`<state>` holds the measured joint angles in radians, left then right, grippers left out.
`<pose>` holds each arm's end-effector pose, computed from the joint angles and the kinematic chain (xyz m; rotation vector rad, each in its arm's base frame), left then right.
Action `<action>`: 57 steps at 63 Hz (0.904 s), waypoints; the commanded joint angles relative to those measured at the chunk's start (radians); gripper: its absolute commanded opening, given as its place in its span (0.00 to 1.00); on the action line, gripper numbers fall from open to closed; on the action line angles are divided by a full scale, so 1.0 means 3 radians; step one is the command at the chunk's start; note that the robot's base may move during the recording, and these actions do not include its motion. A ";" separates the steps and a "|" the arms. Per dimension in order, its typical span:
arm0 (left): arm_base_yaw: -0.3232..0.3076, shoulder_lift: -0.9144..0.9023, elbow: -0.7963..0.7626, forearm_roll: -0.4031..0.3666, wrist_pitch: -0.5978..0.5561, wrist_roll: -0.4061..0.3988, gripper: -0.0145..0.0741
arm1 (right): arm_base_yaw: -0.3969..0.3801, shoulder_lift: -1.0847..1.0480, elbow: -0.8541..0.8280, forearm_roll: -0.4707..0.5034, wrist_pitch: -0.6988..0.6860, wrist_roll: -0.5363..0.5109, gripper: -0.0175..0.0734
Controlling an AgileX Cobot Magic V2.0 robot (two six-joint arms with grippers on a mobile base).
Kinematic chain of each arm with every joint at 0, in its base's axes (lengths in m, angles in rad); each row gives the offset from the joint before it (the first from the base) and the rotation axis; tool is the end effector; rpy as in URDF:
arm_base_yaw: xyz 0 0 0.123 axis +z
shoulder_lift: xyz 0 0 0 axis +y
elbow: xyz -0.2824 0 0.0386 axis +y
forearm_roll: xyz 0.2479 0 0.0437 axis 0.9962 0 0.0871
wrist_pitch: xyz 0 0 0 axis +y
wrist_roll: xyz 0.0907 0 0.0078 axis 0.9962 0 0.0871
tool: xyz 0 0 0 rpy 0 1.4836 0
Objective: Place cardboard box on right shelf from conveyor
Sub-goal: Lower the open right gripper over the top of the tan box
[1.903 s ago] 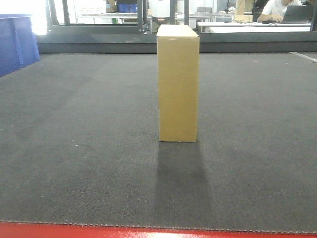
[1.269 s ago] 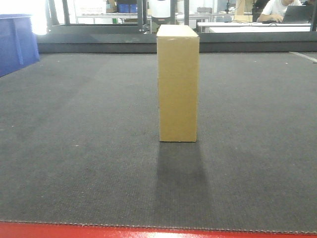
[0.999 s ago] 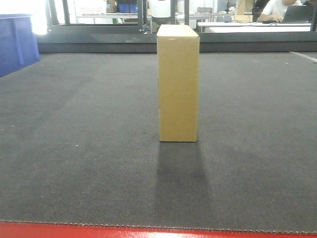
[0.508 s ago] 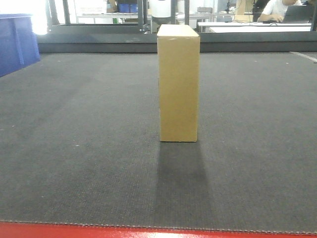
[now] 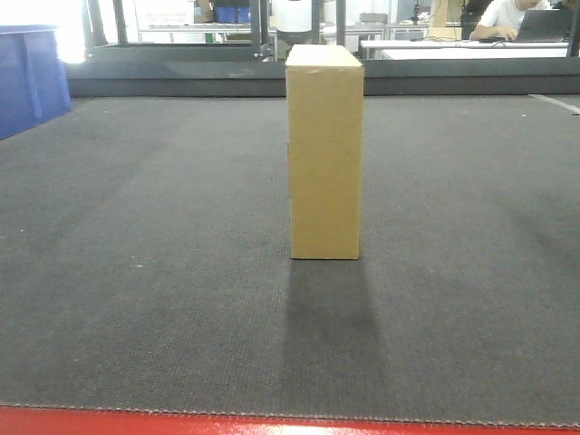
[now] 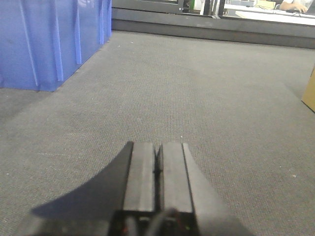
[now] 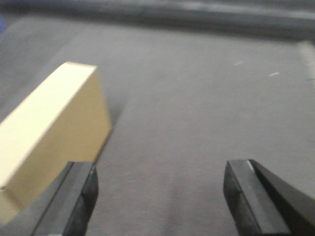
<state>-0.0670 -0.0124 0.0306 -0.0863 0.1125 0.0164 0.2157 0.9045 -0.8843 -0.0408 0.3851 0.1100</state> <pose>0.0566 -0.0047 0.1932 0.0056 1.6150 -0.1132 0.1868 0.0395 0.3790 -0.1252 1.8885 0.1821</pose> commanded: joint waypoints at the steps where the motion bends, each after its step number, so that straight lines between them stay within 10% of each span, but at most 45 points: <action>1: -0.0016 -0.0038 -0.0009 -0.0016 -0.0283 -0.0017 0.03 | 0.0248 0.0379 -0.0561 -0.0028 0.0079 0.0051 0.88; 34: -0.0016 -0.0038 -0.0009 -0.0016 -0.0283 -0.0017 0.03 | 0.1266 0.2748 -0.3623 -0.0750 0.2330 0.1564 0.88; 57: -0.0016 -0.0038 -0.0009 -0.0016 -0.0283 -0.0017 0.03 | 0.1361 0.3390 -0.4147 -0.1048 0.2809 0.1930 0.88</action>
<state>-0.0670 -0.0124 0.0306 -0.0863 0.1125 0.0164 0.6265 1.9705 -2.0898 -0.3007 1.2471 0.6630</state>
